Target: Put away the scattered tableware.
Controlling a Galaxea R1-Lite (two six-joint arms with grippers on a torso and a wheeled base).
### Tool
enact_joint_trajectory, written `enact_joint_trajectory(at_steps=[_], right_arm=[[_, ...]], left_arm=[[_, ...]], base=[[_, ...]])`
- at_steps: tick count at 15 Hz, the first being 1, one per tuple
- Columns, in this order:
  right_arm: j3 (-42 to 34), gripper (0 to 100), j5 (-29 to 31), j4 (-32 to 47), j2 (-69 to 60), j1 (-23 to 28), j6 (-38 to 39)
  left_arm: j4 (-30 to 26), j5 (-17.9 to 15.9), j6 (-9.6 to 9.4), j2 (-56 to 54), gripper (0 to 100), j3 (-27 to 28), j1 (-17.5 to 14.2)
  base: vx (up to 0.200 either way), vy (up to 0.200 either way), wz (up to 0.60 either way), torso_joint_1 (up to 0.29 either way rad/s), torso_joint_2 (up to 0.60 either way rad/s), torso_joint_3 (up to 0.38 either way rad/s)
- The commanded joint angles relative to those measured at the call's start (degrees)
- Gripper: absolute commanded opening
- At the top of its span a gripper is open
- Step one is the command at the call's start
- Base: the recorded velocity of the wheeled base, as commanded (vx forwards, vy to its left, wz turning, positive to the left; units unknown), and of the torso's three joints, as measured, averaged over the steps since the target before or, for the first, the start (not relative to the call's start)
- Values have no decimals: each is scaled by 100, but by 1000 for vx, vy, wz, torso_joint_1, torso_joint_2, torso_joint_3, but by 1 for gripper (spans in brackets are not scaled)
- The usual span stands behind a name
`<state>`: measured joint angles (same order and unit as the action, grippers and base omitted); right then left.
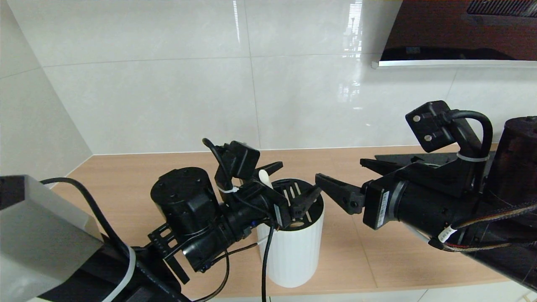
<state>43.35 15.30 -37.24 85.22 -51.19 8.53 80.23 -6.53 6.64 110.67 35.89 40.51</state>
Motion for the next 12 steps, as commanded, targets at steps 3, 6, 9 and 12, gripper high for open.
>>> enact_joint_trajectory(at_steps=[3,6,9,12], right_arm=[[-2,100,-1,-2,-6,-5,-1],[7,100,-9,-2,12,144,-1],[16,100,-9,-11,-15,250,-1],[-116,100,87,-125,-384,812,-54]], left_arm=[[19,73,12,-608,100,15,-157],[2,-6,215,-1548,100,32,-254],[-77,-173,452,-2278,100,243,-412],[-455,-173,452,-2884,100,146,-966]], base=[[0,0,0,0,0,0],[0,0,0,0,0,0],[0,0,0,0,0,0],[0,0,0,0,0,0]])
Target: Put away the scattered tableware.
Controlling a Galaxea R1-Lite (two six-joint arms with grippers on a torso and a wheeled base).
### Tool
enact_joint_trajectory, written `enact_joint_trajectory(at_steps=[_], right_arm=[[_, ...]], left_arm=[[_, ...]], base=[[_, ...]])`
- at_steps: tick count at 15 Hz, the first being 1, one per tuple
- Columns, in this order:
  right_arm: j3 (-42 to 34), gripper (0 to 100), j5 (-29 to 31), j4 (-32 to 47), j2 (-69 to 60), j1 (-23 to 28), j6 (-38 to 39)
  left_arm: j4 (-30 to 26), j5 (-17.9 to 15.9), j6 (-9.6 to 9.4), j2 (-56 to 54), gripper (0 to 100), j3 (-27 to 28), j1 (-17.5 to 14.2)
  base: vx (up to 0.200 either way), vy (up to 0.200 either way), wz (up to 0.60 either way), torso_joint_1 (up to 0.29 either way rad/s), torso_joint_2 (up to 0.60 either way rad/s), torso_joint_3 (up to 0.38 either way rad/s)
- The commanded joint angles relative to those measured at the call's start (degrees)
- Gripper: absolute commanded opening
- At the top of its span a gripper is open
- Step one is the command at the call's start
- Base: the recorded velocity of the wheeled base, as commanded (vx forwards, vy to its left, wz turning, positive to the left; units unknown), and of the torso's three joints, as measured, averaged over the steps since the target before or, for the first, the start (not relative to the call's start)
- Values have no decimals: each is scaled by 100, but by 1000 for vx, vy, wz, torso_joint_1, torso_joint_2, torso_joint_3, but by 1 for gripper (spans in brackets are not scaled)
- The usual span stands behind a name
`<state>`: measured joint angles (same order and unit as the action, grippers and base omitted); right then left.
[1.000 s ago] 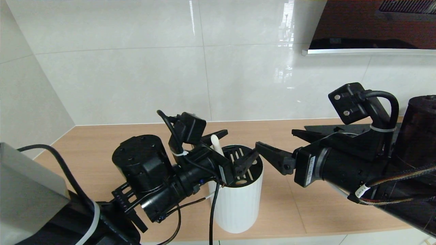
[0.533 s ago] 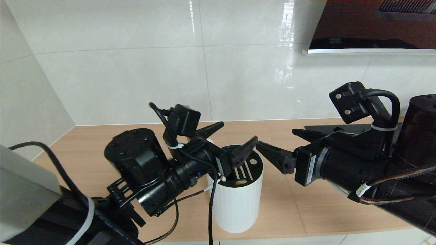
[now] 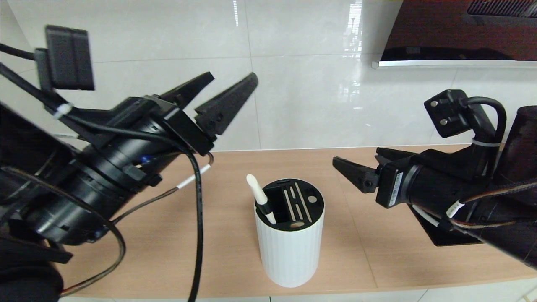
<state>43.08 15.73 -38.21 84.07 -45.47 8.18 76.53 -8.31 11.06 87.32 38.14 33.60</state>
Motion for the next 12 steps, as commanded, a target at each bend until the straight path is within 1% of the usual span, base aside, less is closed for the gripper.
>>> enact_joint_trajectory(at_steps=[1,2,3,4,5,6,7,8,9,10,11,12], right_arm=[[-177,100,62,-47,-488,399,-18],[-450,100,71,-38,-945,592,-45],[-766,100,80,6,-1428,750,-194],[-968,100,106,6,-1665,829,-299],[-1601,100,238,15,-2412,1137,-581],[-2085,100,238,15,-2913,1585,-713],[-2436,100,176,15,-3362,2095,-730],[-2709,100,89,24,-3784,2473,-721],[-2867,100,27,94,-4249,2728,-721],[-2876,100,27,393,-4750,2842,-730],[-2840,100,36,859,-5225,2912,-739],[-2770,100,36,1447,-5708,3009,-748]], left_arm=[[-147,5,11,-760,100,-228,-433],[-314,14,11,-1174,100,-519,-670],[-613,14,11,-1675,100,-976,-960],[-754,5,11,-1903,100,-1169,-1075],[-1343,5,11,-2738,100,-1626,-1329],[-2037,14,11,-3564,100,-1828,-1435],[-2810,23,11,-4320,100,-1872,-1453],[-3883,23,11,-5173,100,-1828,-1453],[-5069,23,11,-5999,100,-1661,-1453],[-6379,32,11,-6763,100,-1433,-1453],[-7293,23,19,-7300,100,-1239,-1549],[-7785,14,28,-7730,100,-1213,-1751]], base=[[0,0,0,0,0,0],[0,0,0,0,0,0],[0,0,0,0,0,0],[0,0,0,0,0,0],[0,0,0,0,0,0],[0,0,0,0,0,0],[0,0,0,0,0,0],[0,0,0,0,0,0],[0,0,0,0,0,0],[0,0,0,0,0,0],[0,0,0,0,0,0],[0,0,0,0,0,0]])
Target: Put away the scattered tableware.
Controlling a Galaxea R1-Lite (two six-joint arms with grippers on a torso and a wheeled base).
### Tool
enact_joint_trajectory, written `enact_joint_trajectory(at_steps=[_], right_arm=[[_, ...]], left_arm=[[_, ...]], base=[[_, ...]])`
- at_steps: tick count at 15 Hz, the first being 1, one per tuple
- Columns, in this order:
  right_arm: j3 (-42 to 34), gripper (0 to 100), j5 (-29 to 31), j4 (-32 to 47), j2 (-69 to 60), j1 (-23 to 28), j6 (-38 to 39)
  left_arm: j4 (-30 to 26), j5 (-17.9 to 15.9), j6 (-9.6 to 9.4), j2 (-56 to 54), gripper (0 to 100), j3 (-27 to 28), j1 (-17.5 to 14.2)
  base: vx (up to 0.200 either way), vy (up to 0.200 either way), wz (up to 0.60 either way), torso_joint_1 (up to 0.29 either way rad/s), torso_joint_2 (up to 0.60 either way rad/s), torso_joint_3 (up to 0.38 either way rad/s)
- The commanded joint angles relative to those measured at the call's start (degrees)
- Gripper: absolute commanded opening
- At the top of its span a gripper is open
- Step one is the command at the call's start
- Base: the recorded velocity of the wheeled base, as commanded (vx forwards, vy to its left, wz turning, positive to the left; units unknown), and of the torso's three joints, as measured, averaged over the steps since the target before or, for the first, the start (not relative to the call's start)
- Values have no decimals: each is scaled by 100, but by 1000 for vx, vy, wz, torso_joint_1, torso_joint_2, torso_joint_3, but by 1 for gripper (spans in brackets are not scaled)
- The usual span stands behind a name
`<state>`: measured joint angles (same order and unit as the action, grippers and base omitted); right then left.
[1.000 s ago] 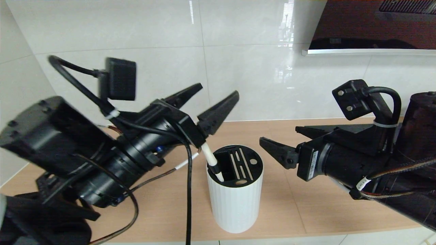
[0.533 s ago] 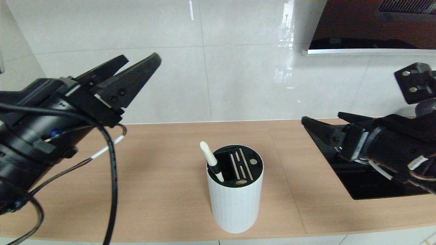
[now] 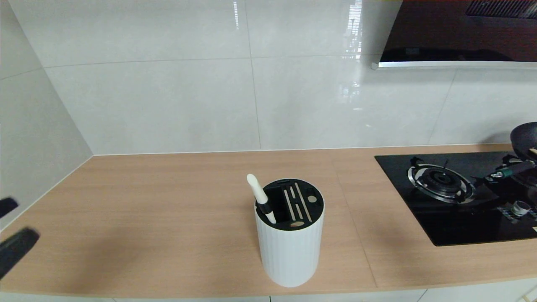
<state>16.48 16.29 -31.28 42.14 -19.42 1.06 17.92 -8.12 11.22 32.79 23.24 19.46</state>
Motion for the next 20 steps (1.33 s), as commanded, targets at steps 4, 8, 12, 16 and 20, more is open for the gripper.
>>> enact_joint_trajectory(at_steps=[4,8,12,16,20], right_arm=[[-93,100,-91,2126,-3001,861,-440],[-154,100,-741,2645,-4039,1907,-431],[-787,100,-477,2557,-4214,1933,-414],[-1648,100,-609,2583,-4214,1933,-466],[-1648,100,-1383,3128,-4188,1933,-229]], left_arm=[[-2047,205,3,-2717,100,155,-865],[-1862,794,12,-2805,100,-276,-1691],[-1317,1163,-102,-3279,100,-1576,-1946],[-1634,1427,-902,-3279,100,-2315,-1946],[-1783,1076,-1157,-3270,100,-2306,-1937]], base=[[0,0,0,0,0,0],[0,0,0,0,0,0],[0,0,0,0,0,0],[0,0,0,0,0,0],[0,0,0,0,0,0]])
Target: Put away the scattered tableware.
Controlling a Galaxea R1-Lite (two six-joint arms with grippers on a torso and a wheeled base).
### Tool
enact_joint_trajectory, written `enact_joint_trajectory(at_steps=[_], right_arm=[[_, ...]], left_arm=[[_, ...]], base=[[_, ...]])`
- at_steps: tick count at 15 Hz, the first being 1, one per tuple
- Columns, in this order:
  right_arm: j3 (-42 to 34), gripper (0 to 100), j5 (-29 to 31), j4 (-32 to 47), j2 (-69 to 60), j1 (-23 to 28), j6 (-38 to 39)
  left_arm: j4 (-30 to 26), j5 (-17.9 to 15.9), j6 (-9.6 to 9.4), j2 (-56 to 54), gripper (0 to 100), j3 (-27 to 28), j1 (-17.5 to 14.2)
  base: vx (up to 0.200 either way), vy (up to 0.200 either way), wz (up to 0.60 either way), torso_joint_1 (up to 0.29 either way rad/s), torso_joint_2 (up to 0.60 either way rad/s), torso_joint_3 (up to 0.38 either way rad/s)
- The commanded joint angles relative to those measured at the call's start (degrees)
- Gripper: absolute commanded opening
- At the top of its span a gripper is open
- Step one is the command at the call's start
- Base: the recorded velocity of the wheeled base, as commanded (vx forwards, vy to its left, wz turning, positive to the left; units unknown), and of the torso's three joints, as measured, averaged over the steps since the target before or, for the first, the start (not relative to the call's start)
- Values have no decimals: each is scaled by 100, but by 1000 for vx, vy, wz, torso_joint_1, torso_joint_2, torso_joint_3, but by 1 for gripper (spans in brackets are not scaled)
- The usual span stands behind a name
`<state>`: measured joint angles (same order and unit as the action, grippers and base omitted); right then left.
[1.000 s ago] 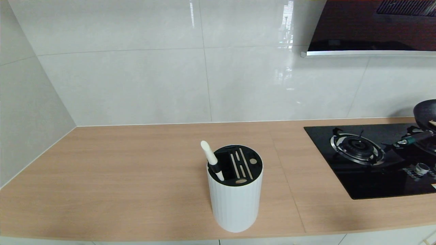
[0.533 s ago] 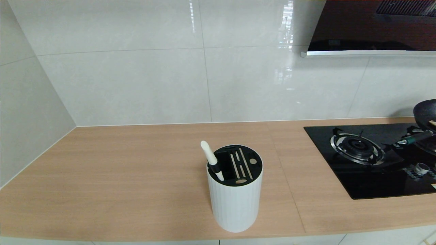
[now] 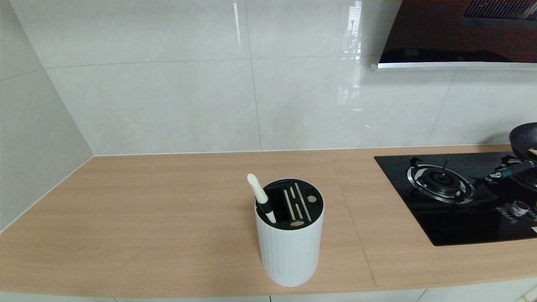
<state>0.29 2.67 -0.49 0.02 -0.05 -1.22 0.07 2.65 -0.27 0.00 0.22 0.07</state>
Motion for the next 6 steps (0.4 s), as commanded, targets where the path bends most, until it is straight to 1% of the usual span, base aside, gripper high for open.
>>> enact_joint_trajectory(at_steps=[1,3,6], right_arm=[[-29,100,-21,22,24,5,43],[-29,100,-30,14,6,5,263],[-29,100,-21,14,6,5,263]], left_arm=[[1,-1,53,9,100,-4,1],[1,-1,62,9,100,-13,1],[1,-1,62,9,100,-4,1]], base=[[0,0,0,0,0,0],[0,0,0,0,0,0],[0,0,0,0,0,0]])
